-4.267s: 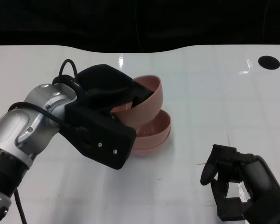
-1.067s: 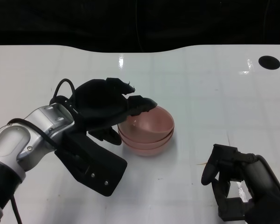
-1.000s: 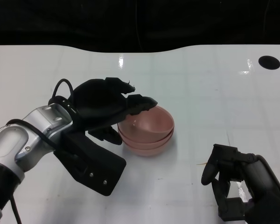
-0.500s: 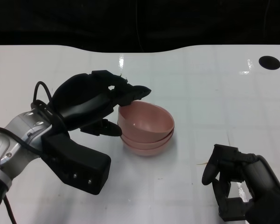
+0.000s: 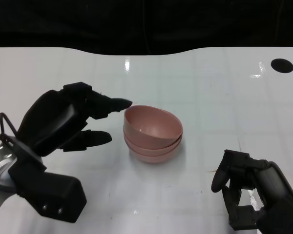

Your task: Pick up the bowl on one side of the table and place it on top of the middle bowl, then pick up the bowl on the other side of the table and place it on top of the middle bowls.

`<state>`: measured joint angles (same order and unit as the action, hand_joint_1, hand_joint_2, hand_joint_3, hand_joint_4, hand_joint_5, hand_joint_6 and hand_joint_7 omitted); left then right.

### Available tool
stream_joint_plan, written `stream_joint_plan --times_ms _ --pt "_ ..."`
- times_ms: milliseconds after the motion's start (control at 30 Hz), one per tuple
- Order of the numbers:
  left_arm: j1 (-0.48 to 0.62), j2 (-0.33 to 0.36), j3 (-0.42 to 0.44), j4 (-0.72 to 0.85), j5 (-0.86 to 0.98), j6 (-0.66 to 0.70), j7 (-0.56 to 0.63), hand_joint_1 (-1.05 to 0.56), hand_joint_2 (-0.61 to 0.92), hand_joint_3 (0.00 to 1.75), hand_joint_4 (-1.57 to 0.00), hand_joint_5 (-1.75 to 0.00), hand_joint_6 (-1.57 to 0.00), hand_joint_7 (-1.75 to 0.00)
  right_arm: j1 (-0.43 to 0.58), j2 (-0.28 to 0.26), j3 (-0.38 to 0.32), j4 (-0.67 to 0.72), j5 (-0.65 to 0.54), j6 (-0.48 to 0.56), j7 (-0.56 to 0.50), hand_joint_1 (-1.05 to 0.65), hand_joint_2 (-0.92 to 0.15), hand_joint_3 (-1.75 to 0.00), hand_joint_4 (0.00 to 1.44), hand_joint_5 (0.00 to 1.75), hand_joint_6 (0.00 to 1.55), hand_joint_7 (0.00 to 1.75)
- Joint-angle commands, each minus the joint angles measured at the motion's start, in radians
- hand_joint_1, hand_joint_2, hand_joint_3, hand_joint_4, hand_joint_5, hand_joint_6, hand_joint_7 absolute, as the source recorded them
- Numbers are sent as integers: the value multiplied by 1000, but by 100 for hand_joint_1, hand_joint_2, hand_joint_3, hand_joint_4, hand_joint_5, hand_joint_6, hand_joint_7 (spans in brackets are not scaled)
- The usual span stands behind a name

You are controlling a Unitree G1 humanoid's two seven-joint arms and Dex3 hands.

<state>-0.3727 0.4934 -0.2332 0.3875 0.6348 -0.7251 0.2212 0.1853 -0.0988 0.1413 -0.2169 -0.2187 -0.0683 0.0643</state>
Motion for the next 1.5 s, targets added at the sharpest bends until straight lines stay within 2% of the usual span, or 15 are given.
stream_joint_plan --times_ms 33,300,333,433,500,533,600,633,700,767,933,1000,1100,1267,1500 --pt "31 15 35 -4 -14 -26 41 -29 92 21 -58 -79 -81 -17 1 -4 -5 -8 7 4 -1 -2 -32 -152 95 175 78 155" --pt "106 -3 90 17 -116 -107 46 -16 89 19 -67 -90 -94 -20 0 -2 -8 -10 14 4 2 -2 -32 -152 94 175 78 154" --pt "114 -7 98 20 -134 -112 41 -15 84 28 -70 -93 -97 -21 -1 -3 -8 -9 15 1 2 -2 -32 -152 94 175 78 154" --pt "147 -23 117 20 -209 -115 13 -10 60 74 -77 -96 -106 -23 -1 -2 -10 -7 22 -3 3 -1 -32 -152 94 175 78 154" --pt "163 -31 124 22 -250 -125 -8 -9 57 82 -79 -101 -109 -25 0 -1 -9 -10 27 2 4 -1 -32 -152 94 175 78 155" --pt "168 -33 126 24 -266 -130 -20 -10 57 84 -78 -112 -109 -32 0 -1 -8 -12 27 4 4 -1 -32 -152 94 175 78 155" --pt "192 -44 127 14 -342 -122 -71 -10 60 82 -76 -123 -105 -44 0 -2 -6 -12 26 5 3 -1 -32 -152 94 175 78 155" --pt "201 -49 129 7 -369 -116 -91 -10 60 83 -77 -127 -100 -59 -1 -2 -6 -11 25 4 3 -1 -32 -152 94 175 78 155" --pt "219 -57 138 -9 -399 -103 -121 -10 60 85 -78 -129 -96 -69 -2 -2 -6 -8 26 -2 3 0 -32 -152 94 175 78 155" --pt "237 -65 146 -25 -423 -84 -150 -10 53 100 -80 -130 -92 -81 -4 -1 -7 -5 28 -6 2 0 -32 -152 94 175 78 155" --pt "280 -96 158 -76 -483 -8 -217 -11 49 114 -84 -149 -81 -118 -6 -4 -3 0 9 -8 -6 -1 -32 -152 93 175 78 155" --pt "313 -113 160 -127 -551 52 -268 -11 50 113 -84 -156 -74 -135 -5 1 -3 -2 13 2 -5 -1 -32 -152 93 175 77 156" --pt "347 -128 168 -191 -615 132 -325 -11 51 111 -83 -163 -68 -147 -4 6 -4 -5 21 11 -3 -1 -33 -152 93 175 78 156" --pt "425 -159 186 -308 -711 284 -389 -18 46 110 -78 -167 -68 -151 -8 4 -10 0 28 8 -1 0 -33 -152 93 175 77 156" --pt "472 -201 207 -375 -829 425 -479 -19 50 109 -70 -174 -66 -147 -14 4 -16 -4 26 19 -3 0 -34 -150 93 175 77 156"
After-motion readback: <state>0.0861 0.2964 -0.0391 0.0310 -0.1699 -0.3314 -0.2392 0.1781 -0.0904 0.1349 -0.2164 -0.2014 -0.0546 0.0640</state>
